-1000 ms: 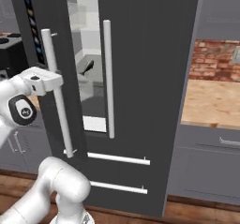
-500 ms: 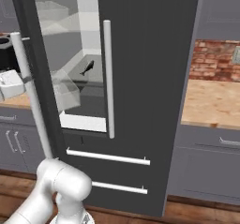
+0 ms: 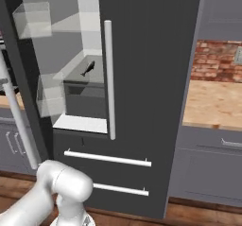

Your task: Gather the tomato and garlic from the fridge and place them on a tray on the dining counter. Then gather the fish and chicken drumstick from the fridge and place them on the other tray.

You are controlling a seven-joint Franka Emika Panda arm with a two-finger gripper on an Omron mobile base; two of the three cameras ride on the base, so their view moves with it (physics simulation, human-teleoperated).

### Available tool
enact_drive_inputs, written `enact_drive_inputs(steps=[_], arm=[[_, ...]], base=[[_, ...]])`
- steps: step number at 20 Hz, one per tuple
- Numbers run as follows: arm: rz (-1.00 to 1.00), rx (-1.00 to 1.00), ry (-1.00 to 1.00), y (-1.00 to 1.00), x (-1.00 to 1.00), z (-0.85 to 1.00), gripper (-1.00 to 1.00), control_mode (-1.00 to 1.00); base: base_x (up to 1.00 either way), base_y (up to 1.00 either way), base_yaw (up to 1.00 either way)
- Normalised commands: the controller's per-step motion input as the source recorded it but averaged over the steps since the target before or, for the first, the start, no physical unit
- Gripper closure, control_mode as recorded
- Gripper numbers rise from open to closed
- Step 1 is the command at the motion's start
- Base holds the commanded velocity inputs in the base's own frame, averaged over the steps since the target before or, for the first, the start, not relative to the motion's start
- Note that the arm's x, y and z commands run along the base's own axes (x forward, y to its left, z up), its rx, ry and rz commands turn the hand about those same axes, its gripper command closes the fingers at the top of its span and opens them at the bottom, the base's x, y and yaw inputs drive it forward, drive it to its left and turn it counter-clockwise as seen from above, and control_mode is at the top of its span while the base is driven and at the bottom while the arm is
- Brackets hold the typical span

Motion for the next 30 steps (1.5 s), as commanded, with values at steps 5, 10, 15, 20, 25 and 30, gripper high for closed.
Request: enact_drive_inputs(steps=[5, 10, 15, 20, 25, 30], arm=[[-0.25, -0.04, 0.08, 0.56, -0.34, 0.00, 1.00, -1.00], [-0.20, -0.05, 0.04, 0.64, -0.23, 0.00, 1.00, -1.00], [-0.14, -0.05, 0.00, 0.58, -0.15, 0.00, 1.00, -1.00], [-0.06, -0.03, 0.00, 0.39, -0.10, 0.00, 1.00, -1.00], [0.00, 0.00, 0.00, 0.06, -0.03, 0.00, 1.00, -1.00], [0.00, 0.00, 0.00, 0.00, 0.00, 0.00, 1.00, -1.00]], base=[[0.00, 0.00, 0.00], [0.00, 0.00, 0.00], [0.00, 0.00, 0.00], [0.00, 0.00, 0.00], [0.00, 0.00, 0.00], [0.00, 0.00, 0.00]])
